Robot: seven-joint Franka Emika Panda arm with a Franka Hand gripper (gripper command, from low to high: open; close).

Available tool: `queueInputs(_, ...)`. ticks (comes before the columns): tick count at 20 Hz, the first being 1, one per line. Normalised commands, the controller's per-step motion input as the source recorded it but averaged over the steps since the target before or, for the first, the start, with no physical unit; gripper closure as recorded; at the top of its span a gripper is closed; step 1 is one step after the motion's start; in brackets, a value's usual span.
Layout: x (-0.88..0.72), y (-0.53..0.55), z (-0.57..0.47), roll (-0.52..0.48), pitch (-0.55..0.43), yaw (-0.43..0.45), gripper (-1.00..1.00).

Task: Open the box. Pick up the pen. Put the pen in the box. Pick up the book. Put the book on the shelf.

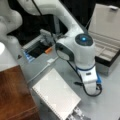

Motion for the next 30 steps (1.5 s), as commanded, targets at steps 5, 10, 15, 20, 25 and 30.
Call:
queueInputs(5,0.19,0.09,-0.01,-0.130,0.034,-0.052,-1.00)
queueInputs(10,0.20,0.05,-0.03,-0.172,0.000,-0.047,-1.00)
queueInputs(15,0.17,0.03,-0.04,-0.214,0.001,-0.002,-1.00)
queueInputs(20,0.14,0.04,-0.01,-0.249,-0.014,0.046,-1.00)
queueInputs(25,0.14,0.07,-0.03,-0.234,-0.030,0.059,1.00)
queueInputs(30,0.12,0.10,-0.04,-0.223,-0.048,0.054,1.00)
